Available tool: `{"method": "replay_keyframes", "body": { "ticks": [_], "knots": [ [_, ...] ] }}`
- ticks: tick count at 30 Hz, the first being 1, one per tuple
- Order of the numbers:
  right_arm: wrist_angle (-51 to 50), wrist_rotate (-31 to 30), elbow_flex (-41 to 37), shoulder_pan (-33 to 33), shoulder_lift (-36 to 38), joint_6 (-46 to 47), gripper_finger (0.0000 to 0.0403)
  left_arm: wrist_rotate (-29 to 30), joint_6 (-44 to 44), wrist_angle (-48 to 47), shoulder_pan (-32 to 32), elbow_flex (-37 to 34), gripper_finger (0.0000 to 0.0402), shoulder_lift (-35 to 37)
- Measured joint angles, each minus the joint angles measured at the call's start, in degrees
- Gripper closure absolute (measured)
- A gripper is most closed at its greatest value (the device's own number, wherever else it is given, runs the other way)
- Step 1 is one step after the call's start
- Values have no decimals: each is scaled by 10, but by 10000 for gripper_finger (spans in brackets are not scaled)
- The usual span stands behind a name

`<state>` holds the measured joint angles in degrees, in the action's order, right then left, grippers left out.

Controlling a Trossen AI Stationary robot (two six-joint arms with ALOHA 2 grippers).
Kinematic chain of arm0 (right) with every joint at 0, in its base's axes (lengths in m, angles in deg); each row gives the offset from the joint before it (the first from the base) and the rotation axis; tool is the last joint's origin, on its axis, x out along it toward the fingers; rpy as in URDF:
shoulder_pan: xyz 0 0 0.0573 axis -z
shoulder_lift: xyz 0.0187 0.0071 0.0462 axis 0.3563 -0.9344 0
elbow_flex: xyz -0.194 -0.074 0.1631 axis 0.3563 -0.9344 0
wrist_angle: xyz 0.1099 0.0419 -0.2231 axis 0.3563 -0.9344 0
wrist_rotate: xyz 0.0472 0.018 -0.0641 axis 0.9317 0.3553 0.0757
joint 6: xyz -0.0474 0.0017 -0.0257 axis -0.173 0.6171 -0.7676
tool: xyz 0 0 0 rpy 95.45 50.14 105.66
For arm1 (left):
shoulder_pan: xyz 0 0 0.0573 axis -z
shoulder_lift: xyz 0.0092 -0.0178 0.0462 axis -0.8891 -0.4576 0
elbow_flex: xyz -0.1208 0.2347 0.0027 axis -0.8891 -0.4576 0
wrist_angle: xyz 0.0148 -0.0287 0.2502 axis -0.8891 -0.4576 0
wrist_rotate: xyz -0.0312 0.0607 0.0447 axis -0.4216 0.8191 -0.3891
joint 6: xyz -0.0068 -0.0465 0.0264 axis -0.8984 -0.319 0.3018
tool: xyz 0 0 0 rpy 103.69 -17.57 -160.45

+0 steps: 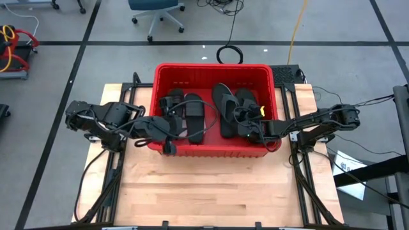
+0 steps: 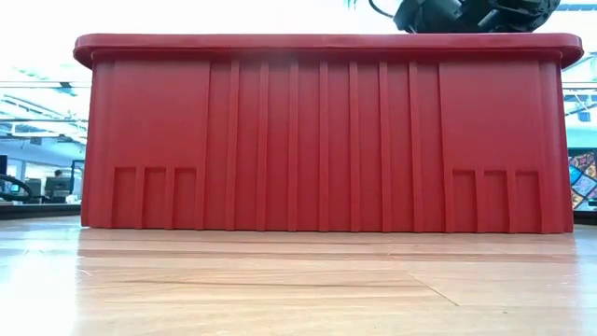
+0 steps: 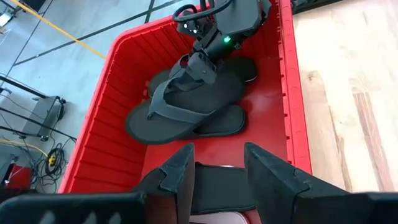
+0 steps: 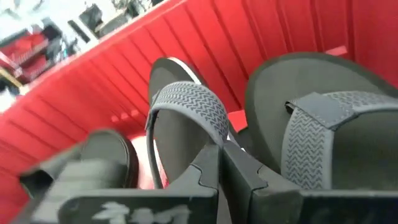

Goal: Pick and place slides into bin
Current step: Put the slipper into the bin, then return to Home Position

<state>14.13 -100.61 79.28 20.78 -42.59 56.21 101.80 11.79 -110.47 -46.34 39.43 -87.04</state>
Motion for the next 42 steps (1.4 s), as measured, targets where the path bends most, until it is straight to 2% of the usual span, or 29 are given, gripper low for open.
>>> {"method": "replay_keyframes", "body": {
  "ticks": [3,6,10,24,30,35,42],
  "knots": [
    [0,30,0,1,0,-36,403,0,-1,0,0,0,263,0],
    [0,59,0,5,0,-24,399,0,-2,0,0,0,263,0],
    [0,55,0,6,0,-7,383,0,-2,0,0,0,263,0],
    [0,58,0,28,0,14,276,0,-4,0,0,0,263,0],
    [0,87,0,33,6,-11,245,-14,-2,0,0,0,263,0],
    [8,88,0,33,44,-65,257,-13,-2,-1,1,0,263,6],
    [16,88,0,11,152,-230,322,-9,-20,2,0,0,263,44]
  ]
}}
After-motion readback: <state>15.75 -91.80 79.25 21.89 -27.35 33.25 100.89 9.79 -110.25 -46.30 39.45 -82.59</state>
